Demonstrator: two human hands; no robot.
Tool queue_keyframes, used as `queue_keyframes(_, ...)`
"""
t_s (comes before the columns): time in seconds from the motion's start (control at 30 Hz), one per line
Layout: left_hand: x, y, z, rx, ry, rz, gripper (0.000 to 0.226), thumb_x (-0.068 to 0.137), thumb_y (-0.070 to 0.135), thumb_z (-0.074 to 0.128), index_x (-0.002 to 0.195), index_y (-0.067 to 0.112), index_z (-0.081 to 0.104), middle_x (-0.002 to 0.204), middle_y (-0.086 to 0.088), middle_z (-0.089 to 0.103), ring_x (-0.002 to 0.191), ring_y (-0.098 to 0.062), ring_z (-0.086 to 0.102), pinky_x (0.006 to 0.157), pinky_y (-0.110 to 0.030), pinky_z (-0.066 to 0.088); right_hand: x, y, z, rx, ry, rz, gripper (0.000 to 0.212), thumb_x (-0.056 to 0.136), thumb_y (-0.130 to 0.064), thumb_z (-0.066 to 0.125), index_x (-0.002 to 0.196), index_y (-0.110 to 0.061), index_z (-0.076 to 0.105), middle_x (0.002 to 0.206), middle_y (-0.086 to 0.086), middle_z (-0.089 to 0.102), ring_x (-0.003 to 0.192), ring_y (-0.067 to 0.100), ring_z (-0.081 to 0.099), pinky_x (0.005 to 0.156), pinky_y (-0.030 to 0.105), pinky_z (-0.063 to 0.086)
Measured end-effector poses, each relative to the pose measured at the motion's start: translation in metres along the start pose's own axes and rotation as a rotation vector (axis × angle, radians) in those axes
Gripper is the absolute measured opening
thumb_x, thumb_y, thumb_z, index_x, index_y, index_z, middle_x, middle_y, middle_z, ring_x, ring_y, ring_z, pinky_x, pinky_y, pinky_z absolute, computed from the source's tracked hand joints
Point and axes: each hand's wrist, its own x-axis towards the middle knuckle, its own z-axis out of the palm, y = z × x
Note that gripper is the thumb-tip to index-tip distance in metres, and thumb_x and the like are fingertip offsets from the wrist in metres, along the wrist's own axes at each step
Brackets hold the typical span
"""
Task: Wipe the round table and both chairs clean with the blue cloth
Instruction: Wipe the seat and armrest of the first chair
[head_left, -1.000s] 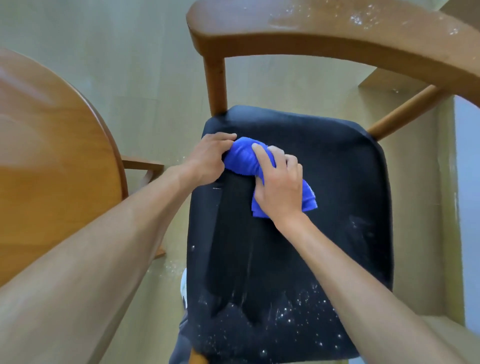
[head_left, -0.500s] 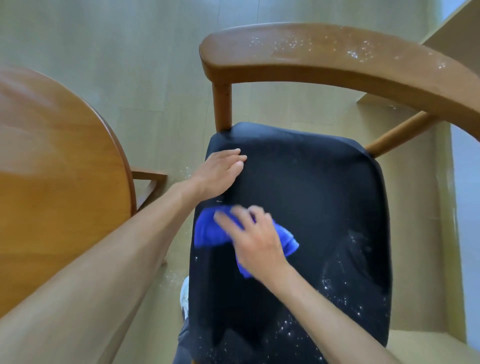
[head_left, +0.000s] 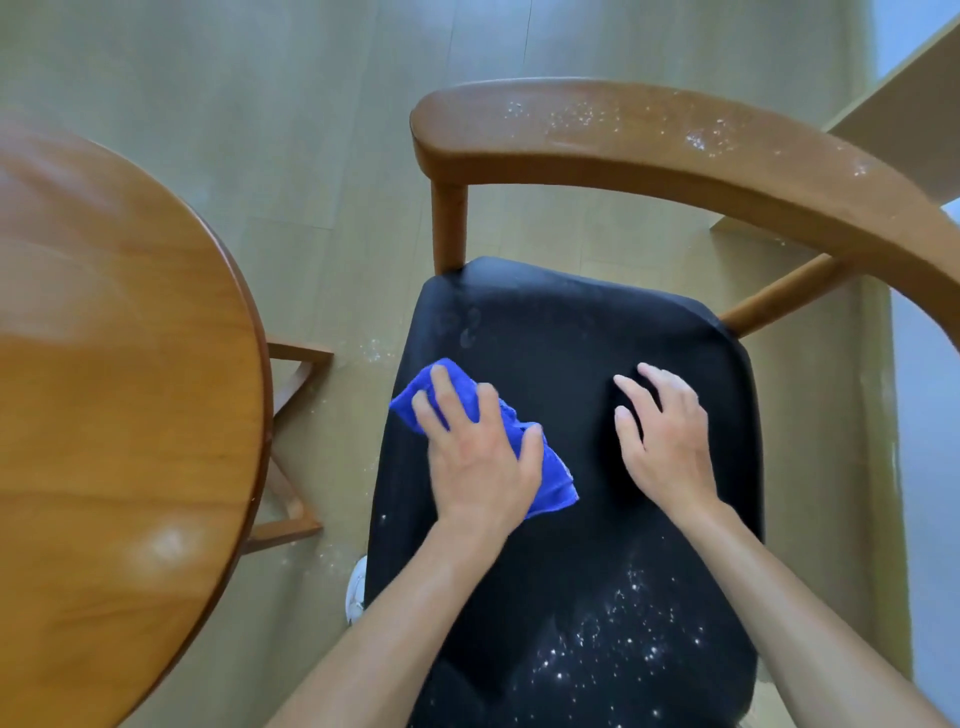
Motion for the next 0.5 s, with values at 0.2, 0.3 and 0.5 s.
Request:
queue_keyframes(0.2,0.019,-0.004,0.015,0.011,0.116,0.549,0.039,0.07,0.01,0.06,0.108,0.001,0.063,0.149,-0.025,0.032,0.138,-0.049,0.026,0.104,-0.056,0.035,-0.006,-0.001,0.022,0.024,0.059,0.062,0.041,0.092,-0.016,0.059,0.131,-0.005,0.056,0.145,0.016,0.042,0.139,0.037,0.031,0.114,0.053,0.024)
queue_keyframes(0.3,0.021,0.004,0.02,-0.013,0.129,0.288,0.073,0.069,0.025,0.062,0.14,0.017,0.044,0.157,-0.021,0.015,0.142,-0.047,0.015,0.107,-0.059,0.029,-0.007,-0.004,0.031,0.045,0.1,0.084,0.044,0.092,-0.022,0.053,0.132,-0.005,0.053,0.147,0.015,0.04,0.142,0.036,0.027,0.116,0.054,0.018)
queue_keyframes(0.5,0.028,0.024,0.03,0.049,0.164,0.206,0.053,0.077,0.026,0.068,0.128,0.024,0.056,0.151,-0.022,0.032,0.124,-0.046,0.042,0.084,-0.045,0.046,-0.009,-0.004,0.048,-0.027,0.162,0.097,0.047,0.092,-0.029,0.045,0.134,-0.008,0.049,0.15,0.012,0.037,0.144,0.031,0.022,0.118,0.051,0.014)
